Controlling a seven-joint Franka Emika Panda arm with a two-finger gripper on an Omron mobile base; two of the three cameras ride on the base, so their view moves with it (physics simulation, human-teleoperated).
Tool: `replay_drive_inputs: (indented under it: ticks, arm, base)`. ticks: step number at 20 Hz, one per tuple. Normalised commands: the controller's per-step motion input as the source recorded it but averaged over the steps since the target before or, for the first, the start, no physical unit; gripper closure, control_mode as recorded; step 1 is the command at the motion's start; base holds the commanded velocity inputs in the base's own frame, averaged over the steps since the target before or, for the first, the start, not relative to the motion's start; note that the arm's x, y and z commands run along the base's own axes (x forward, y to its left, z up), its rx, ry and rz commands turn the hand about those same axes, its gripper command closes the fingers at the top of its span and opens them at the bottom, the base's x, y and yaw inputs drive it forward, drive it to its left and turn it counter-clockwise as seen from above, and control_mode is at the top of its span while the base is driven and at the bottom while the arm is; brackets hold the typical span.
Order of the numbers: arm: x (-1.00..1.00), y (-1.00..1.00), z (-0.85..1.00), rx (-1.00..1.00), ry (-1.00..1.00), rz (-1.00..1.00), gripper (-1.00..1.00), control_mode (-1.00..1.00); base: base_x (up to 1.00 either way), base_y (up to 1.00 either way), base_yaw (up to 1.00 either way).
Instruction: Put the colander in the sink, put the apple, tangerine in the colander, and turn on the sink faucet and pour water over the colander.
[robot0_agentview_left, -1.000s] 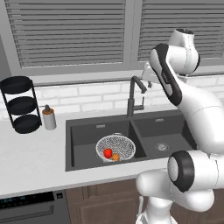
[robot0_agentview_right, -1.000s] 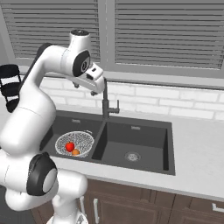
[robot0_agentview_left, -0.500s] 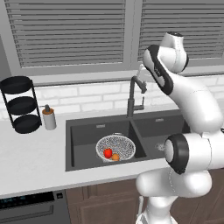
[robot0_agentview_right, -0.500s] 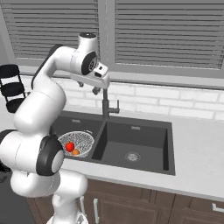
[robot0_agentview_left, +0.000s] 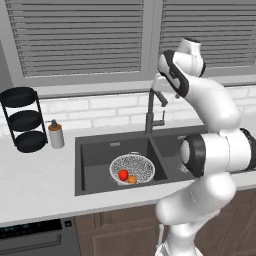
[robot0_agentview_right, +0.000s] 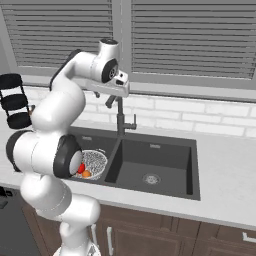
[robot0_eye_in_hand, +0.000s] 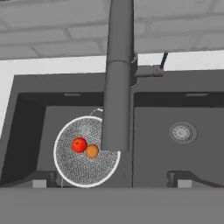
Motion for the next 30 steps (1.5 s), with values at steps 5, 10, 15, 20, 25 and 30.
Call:
replay_drive_inputs:
  ticks: [5,10,15,20,25,30]
  arm:
    - [0.38,0.00,-0.04,-0.07,0.11,0.03,-1.00,-1.00]
    - [0.23,0.00,-0.05,-0.07,0.16,0.00,-1.00,-1.00]
    - [0.25,0.00,-0.26,-0.03,0.07,0.00,-1.00,-1.00]
    - [-0.03,0.00,-0.16,0.00,0.02,0.00,-1.00,-1.00]
    - [-0.15,0.00,-0.09,0.00,0.05,0.00,-1.00,-1.00]
    - [-0.29,0.00,-0.14,0.00,0.01,0.00,-1.00,-1.00]
  base:
    - [0.00,0.00,0.00]
    - [0.00,0.00,0.00]
    - [0.00,0.00,0.00]
    - [0.00,0.00,0.00]
    - [0.00,0.00,0.00]
    - [0.00,0.00,0.00]
